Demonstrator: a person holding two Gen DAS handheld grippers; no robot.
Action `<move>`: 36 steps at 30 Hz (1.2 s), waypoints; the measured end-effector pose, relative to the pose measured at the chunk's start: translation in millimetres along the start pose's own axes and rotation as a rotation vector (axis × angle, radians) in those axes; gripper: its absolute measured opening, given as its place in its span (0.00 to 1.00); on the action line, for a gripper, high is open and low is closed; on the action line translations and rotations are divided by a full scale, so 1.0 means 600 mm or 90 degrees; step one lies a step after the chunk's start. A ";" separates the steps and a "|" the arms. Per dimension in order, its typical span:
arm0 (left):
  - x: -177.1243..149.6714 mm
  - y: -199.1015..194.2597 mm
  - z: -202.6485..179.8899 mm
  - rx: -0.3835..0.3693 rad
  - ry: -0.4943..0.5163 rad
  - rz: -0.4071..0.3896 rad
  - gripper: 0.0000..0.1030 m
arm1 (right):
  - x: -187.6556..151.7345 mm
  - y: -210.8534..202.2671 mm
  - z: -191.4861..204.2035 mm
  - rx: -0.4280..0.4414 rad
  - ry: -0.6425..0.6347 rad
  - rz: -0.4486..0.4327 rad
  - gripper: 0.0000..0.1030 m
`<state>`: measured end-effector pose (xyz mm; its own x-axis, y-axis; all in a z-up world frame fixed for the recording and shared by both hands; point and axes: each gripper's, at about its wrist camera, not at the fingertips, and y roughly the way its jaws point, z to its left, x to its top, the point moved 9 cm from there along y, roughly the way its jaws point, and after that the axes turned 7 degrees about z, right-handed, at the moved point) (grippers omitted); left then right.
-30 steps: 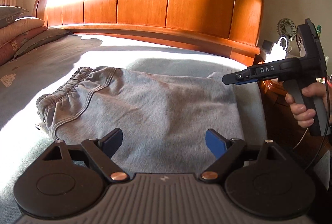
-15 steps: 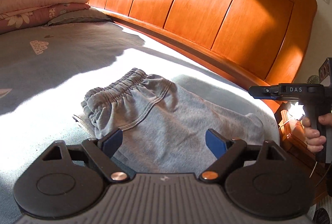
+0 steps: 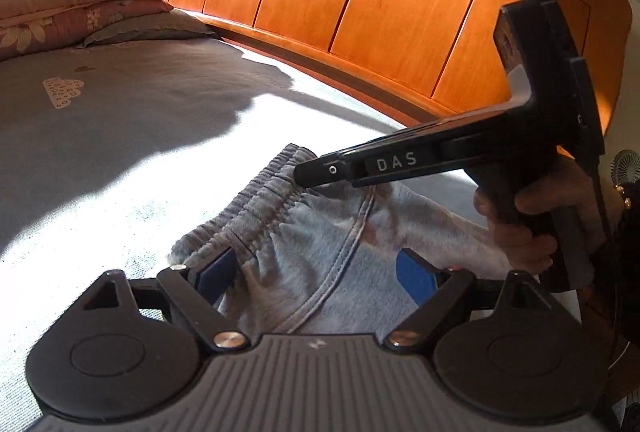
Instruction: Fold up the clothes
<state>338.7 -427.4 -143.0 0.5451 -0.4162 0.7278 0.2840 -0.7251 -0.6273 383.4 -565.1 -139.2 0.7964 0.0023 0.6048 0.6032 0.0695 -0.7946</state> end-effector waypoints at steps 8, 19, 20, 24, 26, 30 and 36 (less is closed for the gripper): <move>0.024 -0.062 0.052 -0.066 -0.099 -0.080 0.84 | 0.014 -0.038 -0.024 0.033 0.046 -0.049 0.30; -0.004 -0.019 0.140 -0.224 -0.329 -0.035 0.85 | -0.002 -0.031 -0.075 0.041 0.148 -0.043 0.34; -0.007 -0.007 0.146 -0.237 -0.350 -0.024 0.88 | -0.005 -0.030 -0.076 0.041 0.154 -0.041 0.35; -0.003 -0.003 0.175 -0.181 -0.383 -0.025 0.85 | -0.016 -0.050 -0.085 0.029 0.167 -0.043 0.41; -0.003 -0.019 0.185 -0.112 -0.374 -0.027 0.85 | -0.022 -0.069 -0.092 0.018 0.169 -0.046 0.43; 0.002 -0.067 0.149 -0.143 -0.366 -0.042 0.85 | -0.046 -0.120 -0.097 0.015 0.169 -0.056 0.46; 0.007 -0.107 -0.026 -0.226 -0.202 -0.021 0.88 | -0.102 -0.181 -0.109 0.047 0.191 -0.063 0.50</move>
<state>310.6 -391.3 -95.3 0.7703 -0.2417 0.5901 0.0483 -0.9006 -0.4320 271.9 -638.1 -93.5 0.7179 -0.3022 0.6272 0.6824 0.1269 -0.7199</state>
